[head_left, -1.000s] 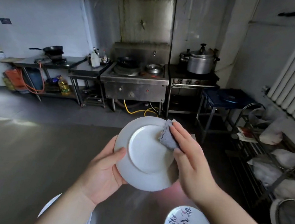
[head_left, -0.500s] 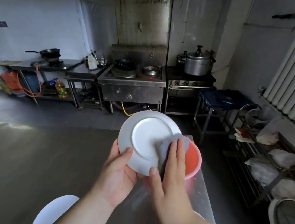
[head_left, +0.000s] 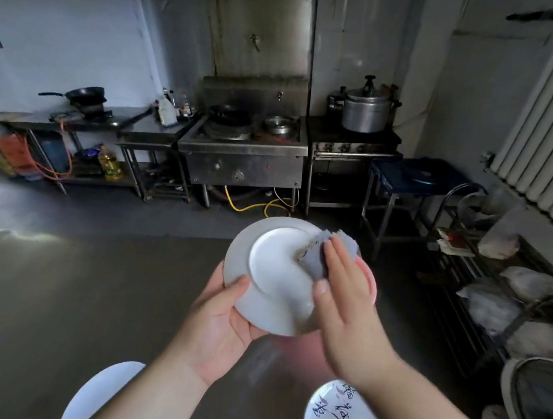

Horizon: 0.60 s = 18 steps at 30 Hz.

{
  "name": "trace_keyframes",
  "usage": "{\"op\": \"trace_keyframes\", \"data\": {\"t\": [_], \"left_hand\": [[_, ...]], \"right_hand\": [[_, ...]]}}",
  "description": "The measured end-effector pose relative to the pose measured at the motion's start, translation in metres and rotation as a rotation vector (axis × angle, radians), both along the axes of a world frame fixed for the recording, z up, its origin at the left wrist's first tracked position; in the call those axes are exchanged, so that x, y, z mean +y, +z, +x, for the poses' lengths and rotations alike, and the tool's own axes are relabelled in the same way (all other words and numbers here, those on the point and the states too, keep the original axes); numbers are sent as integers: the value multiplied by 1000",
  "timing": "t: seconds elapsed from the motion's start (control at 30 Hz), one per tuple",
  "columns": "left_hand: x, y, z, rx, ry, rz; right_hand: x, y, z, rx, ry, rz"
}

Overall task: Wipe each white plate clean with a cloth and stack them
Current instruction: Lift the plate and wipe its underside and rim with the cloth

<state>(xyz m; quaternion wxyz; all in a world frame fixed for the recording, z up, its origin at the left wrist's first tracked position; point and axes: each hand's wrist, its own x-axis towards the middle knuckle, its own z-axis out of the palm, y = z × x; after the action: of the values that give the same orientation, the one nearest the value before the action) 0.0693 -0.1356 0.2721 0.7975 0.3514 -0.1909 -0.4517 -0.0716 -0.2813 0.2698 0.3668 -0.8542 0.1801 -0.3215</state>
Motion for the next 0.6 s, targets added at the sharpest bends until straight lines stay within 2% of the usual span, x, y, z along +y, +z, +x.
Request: {"op": "trace_keyframes", "data": {"t": [0.1,0.17,0.33,0.4,0.5,0.6], "left_hand": [[-14,-6,-17,86,126,-25],[-22,-9,-26,121,198,5],[-36,-4,-30,81,184,17],[-39,-5,-33,88,145,-6],[-44,-14,-42,120,150,38],[-50,-24,-51,149,180,90]], "right_hand": [[67,-35,-3,78,8,-78],[81,-46,-2,141,-6,-73],[30,-17,11,72,-155,101],[25,-16,8,67,-223,82],[61,-42,-5,58,-115,-66],[70,-64,-17,38,-86,-22]]}}
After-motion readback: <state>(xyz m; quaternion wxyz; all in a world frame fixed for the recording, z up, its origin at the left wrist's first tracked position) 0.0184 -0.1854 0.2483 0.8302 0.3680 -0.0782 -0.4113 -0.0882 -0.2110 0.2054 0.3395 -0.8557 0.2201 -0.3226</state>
